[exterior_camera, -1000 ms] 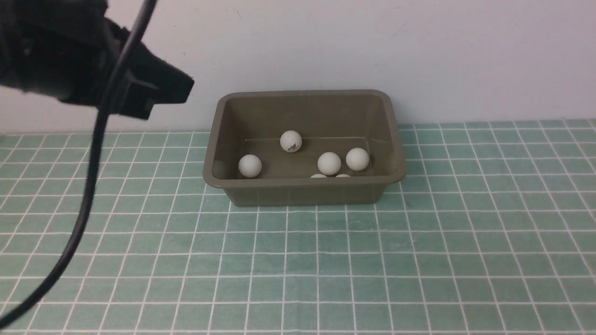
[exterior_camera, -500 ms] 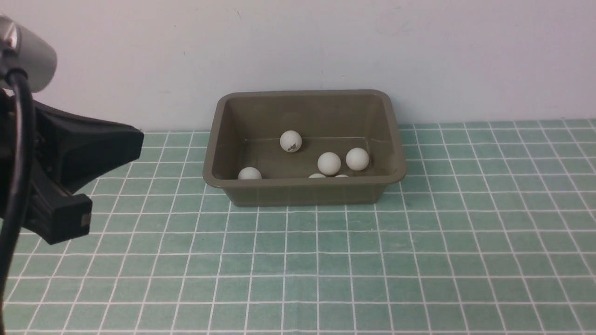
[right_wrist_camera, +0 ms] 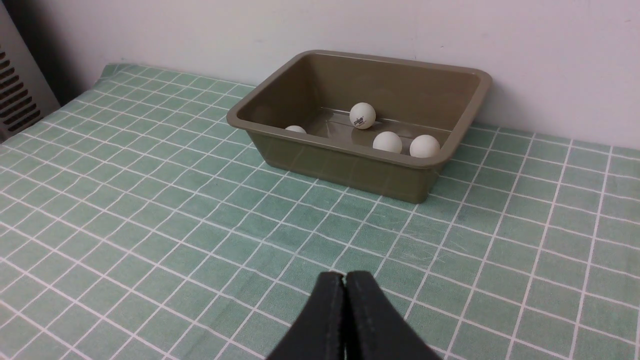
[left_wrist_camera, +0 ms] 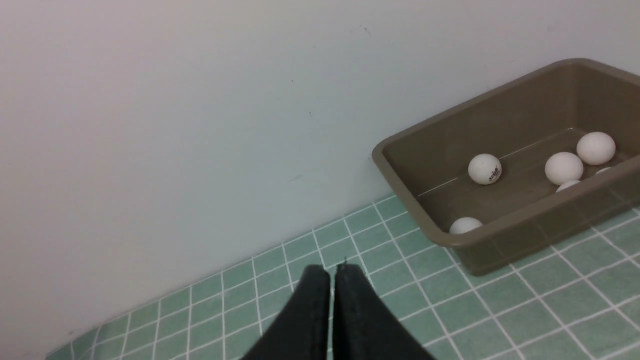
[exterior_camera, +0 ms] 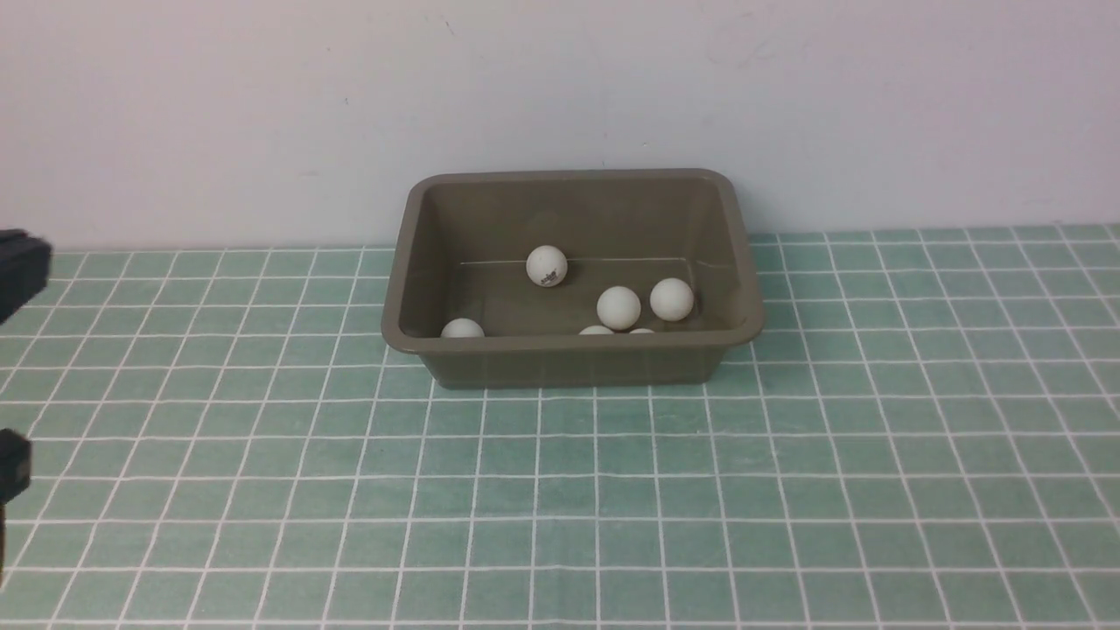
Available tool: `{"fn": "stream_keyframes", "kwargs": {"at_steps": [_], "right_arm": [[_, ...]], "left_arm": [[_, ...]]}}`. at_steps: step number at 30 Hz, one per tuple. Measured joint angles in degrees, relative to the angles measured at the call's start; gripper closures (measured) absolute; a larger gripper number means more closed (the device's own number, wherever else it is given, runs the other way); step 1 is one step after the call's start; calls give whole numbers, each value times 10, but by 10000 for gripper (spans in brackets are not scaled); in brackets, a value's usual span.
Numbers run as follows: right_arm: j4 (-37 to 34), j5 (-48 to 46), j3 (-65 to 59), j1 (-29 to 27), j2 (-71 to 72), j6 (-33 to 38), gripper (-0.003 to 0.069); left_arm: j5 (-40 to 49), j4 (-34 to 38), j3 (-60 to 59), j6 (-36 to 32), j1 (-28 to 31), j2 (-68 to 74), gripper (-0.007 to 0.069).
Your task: Put the table tennis balls in the box on the green coffee tablecloth.
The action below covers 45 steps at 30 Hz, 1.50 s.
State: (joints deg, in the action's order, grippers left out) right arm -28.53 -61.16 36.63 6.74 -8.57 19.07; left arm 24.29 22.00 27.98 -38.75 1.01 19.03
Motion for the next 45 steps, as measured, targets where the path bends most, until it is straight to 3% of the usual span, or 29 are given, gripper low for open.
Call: {"fn": "stream_keyframes", "kwargs": {"at_steps": [3, 11, 24, 28, 37, 45], "right_arm": [[0, -1, 0, 0, 0, 0, 673], [0, -2, 0, 0, 0, 0, 673], [0, -13, 0, 0, 0, 0, 673], [0, -13, 0, 0, 0, 0, 673], [0, -13, 0, 0, 0, 0, 673], [0, -13, 0, 0, 0, 0, 673]], "left_arm": [[-46, 0, -100, -1, 0, -94, 629], [-101, 1, -182, -1, 0, -187, 629], [-176, 1, -246, 4, 0, -197, 629], [-180, -13, -284, 44, 0, -197, 629], [-167, -138, -296, 197, 0, -197, 629], [-100, -194, -296, 260, 0, -197, 629]]}}
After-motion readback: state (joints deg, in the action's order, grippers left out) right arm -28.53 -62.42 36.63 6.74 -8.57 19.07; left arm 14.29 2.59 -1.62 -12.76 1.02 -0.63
